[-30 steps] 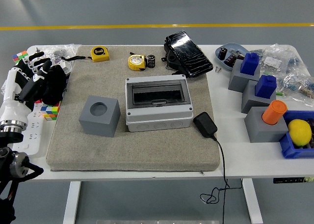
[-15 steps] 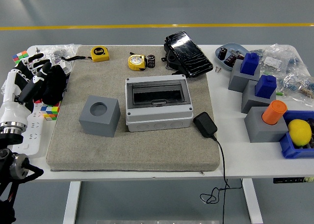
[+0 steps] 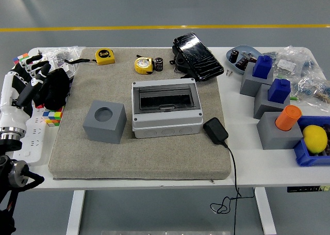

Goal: Fetch the battery,place it into the box,close the lid of the box

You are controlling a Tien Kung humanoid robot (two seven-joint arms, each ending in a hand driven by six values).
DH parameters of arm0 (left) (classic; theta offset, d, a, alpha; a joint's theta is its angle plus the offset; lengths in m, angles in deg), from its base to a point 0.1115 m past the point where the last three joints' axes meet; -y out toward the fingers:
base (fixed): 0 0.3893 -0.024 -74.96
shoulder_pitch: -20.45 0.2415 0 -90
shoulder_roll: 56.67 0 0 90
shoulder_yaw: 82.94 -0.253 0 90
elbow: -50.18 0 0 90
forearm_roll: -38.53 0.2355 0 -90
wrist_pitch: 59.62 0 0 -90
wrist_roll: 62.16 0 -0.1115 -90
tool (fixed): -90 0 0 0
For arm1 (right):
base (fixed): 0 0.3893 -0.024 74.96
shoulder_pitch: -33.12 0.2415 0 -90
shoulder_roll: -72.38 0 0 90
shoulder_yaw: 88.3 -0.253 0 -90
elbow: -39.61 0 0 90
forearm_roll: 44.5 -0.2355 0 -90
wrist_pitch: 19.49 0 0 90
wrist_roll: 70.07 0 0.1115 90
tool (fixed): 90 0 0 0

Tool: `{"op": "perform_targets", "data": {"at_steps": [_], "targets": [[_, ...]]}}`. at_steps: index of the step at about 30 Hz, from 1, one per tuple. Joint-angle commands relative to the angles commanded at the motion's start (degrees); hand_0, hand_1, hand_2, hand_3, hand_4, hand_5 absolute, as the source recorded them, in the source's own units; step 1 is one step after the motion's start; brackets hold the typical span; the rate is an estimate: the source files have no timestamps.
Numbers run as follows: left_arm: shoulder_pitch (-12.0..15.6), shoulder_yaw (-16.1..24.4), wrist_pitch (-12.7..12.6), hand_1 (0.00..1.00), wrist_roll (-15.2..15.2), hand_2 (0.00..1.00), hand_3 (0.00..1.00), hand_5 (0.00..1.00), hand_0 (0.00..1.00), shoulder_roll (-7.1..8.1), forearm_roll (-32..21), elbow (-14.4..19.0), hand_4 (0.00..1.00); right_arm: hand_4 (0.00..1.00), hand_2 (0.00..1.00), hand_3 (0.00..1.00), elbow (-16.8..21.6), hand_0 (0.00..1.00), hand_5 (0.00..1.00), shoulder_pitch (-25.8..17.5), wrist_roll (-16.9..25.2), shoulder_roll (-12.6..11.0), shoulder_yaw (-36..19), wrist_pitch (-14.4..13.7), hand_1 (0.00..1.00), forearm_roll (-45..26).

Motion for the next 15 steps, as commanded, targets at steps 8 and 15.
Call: {"op": "perform_targets", "data": {"at_steps": [8, 15], "targets": [[0.0, 0.1, 0.0, 0.637, 0.0, 0.617, 0.651, 0.417, 0.501, 0.01, 0.0, 0.0, 0.998, 0.979, 0.679, 0.582, 0.0, 0.608, 0.559, 0.0, 0.0, 0.0, -0.1, 0.0, 0.657, -0.1], [-0.1, 0.1, 0.0, 0.637, 0.1, 0.617, 0.651, 0.417, 0.500, -0.02, 0.0, 0.0, 0.998, 0.978, 0.679, 0.582, 0.0, 0.608, 0.558, 0.1, 0.0, 0.0, -0.2, 0.0, 0.656, 0.1]]}}
